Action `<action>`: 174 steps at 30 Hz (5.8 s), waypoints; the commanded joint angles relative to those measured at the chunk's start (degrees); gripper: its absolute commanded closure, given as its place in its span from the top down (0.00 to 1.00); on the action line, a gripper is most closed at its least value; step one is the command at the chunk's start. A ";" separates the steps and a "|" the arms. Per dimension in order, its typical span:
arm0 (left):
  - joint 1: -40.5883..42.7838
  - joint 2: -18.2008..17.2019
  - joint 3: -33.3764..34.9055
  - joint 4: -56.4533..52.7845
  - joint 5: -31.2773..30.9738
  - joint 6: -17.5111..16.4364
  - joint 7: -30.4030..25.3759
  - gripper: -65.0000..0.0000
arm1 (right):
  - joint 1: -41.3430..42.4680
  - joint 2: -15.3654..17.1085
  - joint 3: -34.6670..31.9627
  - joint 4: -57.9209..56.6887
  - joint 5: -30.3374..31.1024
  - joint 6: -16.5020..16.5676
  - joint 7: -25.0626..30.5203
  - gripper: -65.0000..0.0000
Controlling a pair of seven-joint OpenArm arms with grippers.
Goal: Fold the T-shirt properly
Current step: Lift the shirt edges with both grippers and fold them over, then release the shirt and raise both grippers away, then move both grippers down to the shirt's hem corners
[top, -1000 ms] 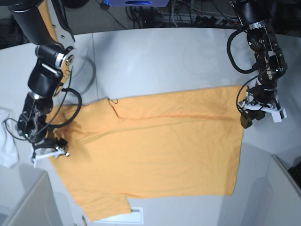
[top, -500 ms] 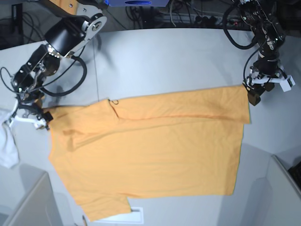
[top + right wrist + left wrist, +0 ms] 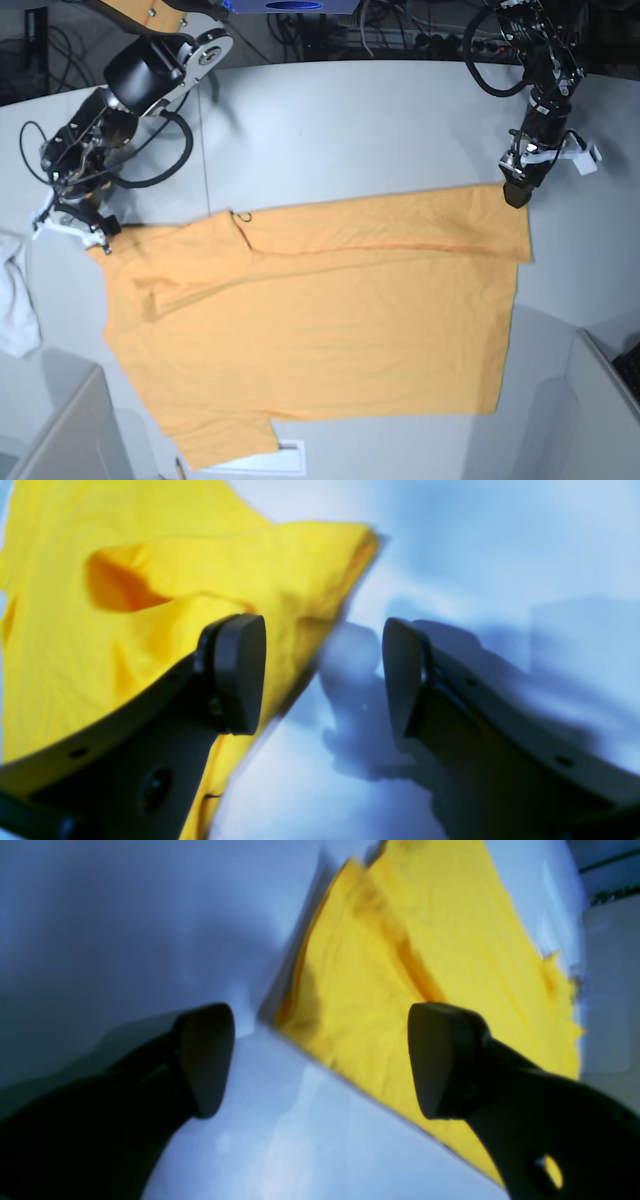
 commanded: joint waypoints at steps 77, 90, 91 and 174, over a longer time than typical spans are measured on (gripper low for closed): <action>14.70 -13.33 4.01 23.00 -2.13 2.78 15.83 0.00 | -12.34 0.35 -0.01 18.15 0.55 0.58 -14.25 0.00; 23.22 -13.33 4.01 24.23 -2.22 2.78 15.92 0.00 | -19.99 -0.18 -0.01 22.46 0.55 0.66 -18.03 0.00; 23.75 -13.33 4.01 24.23 -2.22 2.78 15.92 0.00 | -20.43 -0.18 -0.01 22.46 0.55 0.66 -18.03 0.00; 11.62 -10.70 -6.28 24.41 -0.63 2.69 15.83 0.00 | 38.83 24.96 -40.19 -75.83 0.20 9.46 44.21 0.71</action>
